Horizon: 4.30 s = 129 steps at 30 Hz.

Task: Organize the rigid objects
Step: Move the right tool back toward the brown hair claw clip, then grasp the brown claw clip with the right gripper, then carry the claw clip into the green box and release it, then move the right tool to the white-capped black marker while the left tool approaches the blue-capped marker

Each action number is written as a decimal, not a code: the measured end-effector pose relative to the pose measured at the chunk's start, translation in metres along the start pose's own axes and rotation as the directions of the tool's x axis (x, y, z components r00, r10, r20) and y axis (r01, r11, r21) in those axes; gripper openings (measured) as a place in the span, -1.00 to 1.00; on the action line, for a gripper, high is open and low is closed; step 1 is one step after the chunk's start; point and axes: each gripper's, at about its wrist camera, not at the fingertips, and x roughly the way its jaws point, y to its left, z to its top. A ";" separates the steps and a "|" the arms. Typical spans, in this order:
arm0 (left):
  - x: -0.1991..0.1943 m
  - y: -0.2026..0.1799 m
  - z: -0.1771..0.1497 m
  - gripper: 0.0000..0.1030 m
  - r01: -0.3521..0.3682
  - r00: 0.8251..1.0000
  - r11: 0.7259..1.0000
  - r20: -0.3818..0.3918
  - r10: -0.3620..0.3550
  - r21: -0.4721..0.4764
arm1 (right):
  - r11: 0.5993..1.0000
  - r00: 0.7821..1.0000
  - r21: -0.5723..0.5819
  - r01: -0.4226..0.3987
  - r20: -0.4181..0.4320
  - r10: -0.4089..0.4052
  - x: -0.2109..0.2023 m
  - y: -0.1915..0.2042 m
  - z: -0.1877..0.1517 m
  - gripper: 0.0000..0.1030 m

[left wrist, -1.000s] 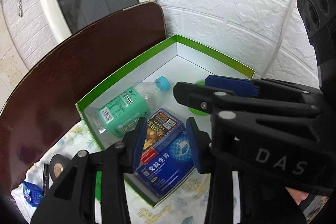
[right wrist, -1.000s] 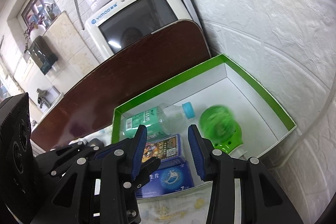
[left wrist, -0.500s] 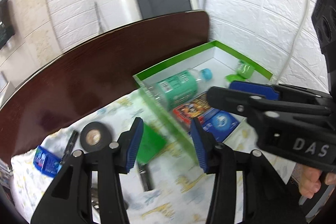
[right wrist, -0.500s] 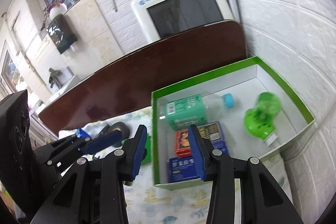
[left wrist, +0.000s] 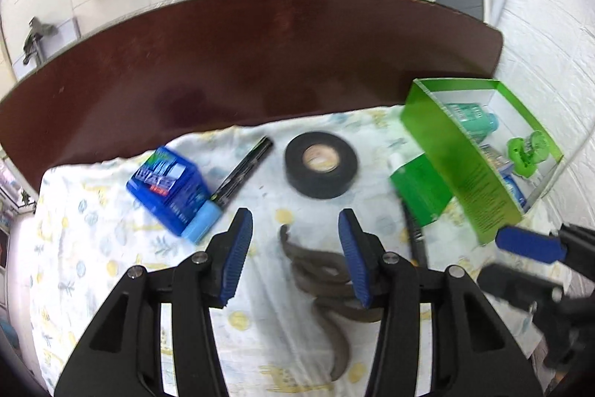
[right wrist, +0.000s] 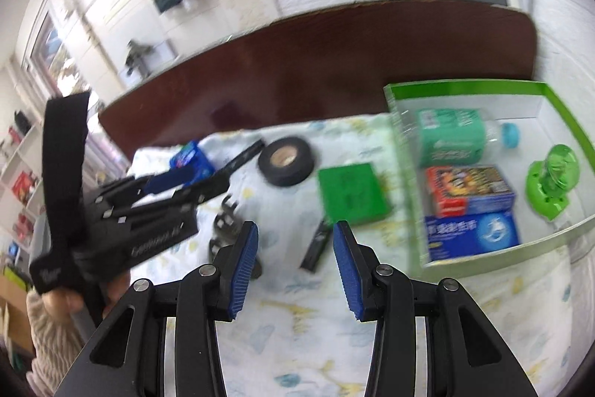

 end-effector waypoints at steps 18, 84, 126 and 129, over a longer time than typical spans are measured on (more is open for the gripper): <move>0.058 0.022 -0.001 -0.10 -0.034 0.995 0.999 -0.090 0.036 0.028 | 0.980 0.979 -0.190 0.052 -0.187 -0.088 0.073 0.083 -0.046 -0.15; 0.016 -0.213 0.062 -0.08 0.255 0.965 0.906 -0.033 -0.259 0.338 | 0.974 0.950 0.141 0.179 0.232 -0.208 -0.074 -0.148 0.002 -0.19; 0.031 -0.089 0.016 0.12 0.127 0.990 0.981 -0.080 -0.116 0.147 | 0.990 0.973 0.100 0.102 0.195 -0.121 -0.043 -0.112 0.020 -0.19; 0.040 -0.092 0.003 0.12 0.159 0.983 0.974 -0.114 -0.142 0.163 | 0.994 0.981 0.071 0.077 0.174 -0.089 -0.032 -0.094 0.024 -0.19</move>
